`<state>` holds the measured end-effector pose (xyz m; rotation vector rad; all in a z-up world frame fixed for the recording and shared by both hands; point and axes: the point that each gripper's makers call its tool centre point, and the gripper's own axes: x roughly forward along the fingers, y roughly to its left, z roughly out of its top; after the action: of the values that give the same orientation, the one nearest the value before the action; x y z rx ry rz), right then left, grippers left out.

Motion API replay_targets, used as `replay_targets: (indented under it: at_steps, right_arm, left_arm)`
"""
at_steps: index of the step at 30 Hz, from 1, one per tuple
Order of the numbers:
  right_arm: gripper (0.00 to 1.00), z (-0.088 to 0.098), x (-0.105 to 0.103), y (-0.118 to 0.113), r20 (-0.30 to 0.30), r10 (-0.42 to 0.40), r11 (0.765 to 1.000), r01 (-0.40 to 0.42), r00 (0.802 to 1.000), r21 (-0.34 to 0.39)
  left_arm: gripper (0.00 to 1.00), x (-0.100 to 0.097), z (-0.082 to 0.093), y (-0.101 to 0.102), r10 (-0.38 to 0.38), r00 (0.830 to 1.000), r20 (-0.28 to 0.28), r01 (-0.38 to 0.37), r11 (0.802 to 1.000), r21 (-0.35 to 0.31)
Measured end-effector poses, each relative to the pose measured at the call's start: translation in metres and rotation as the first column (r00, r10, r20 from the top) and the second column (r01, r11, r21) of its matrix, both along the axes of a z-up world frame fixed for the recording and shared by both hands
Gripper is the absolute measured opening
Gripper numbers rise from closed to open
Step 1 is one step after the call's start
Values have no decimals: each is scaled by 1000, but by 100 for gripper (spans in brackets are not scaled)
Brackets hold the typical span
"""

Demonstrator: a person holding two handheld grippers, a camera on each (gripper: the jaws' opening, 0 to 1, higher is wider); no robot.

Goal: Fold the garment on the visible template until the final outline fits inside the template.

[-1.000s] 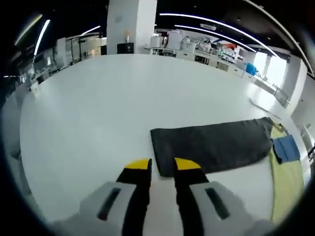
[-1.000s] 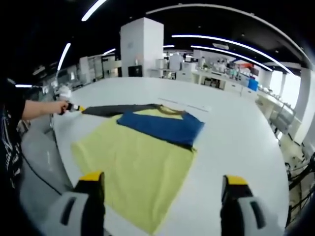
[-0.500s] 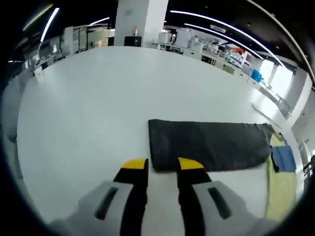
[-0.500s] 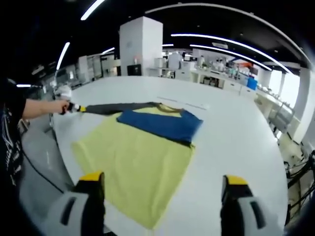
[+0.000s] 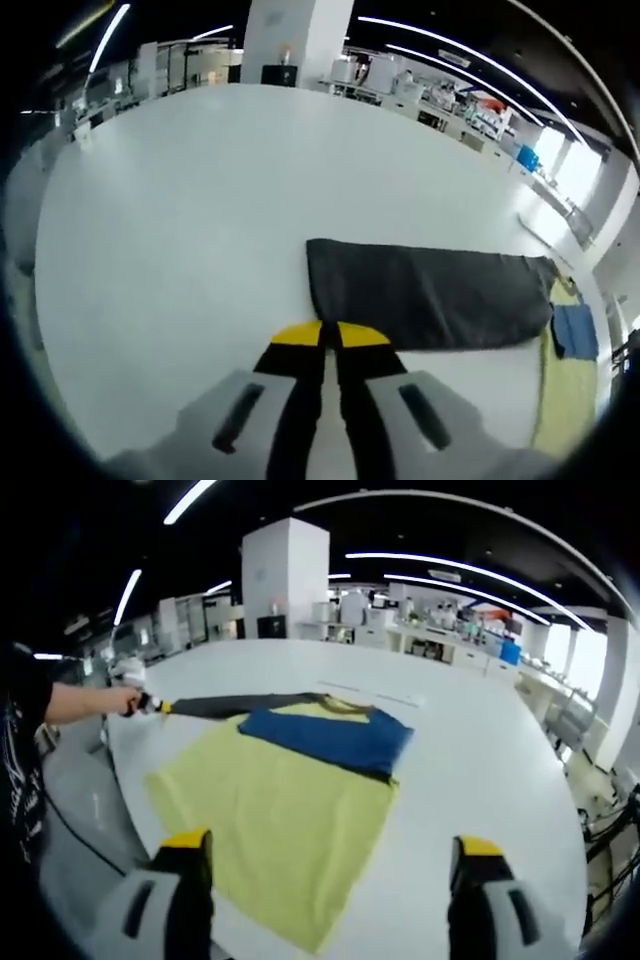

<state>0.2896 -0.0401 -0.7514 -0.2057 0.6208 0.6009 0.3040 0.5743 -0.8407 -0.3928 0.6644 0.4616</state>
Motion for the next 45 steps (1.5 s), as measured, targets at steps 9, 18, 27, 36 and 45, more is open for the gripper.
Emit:
replay_targets:
  at_steps: [9, 18, 27, 36, 45]
  right_arm:
    - [100, 0, -2, 1, -2, -5, 1000, 5, 1000, 10]
    - [100, 3, -2, -1, 8, -16, 1000, 16, 1000, 18]
    - [100, 1, -5, 2, 2, -8, 1000, 8, 1000, 13]
    - [100, 1, -6, 2, 2, -7, 1000, 7, 1000, 11]
    - [100, -2, -9, 3, -6, -1, 1000, 1, 1000, 11]
  left_arm:
    - [0, 6, 14, -12, -43, 999, 21, 42, 999, 21]
    - [0, 31, 40, -24, -108, 991, 72, 104, 993, 65]
    - [0, 58, 59, -51, -189, 976, 110, 181, 980, 78]
    - [0, 84, 81, -82, -252, 955, 159, 245, 968, 57]
    - [0, 113, 104, -122, -333, 922, 200, 326, 943, 66]
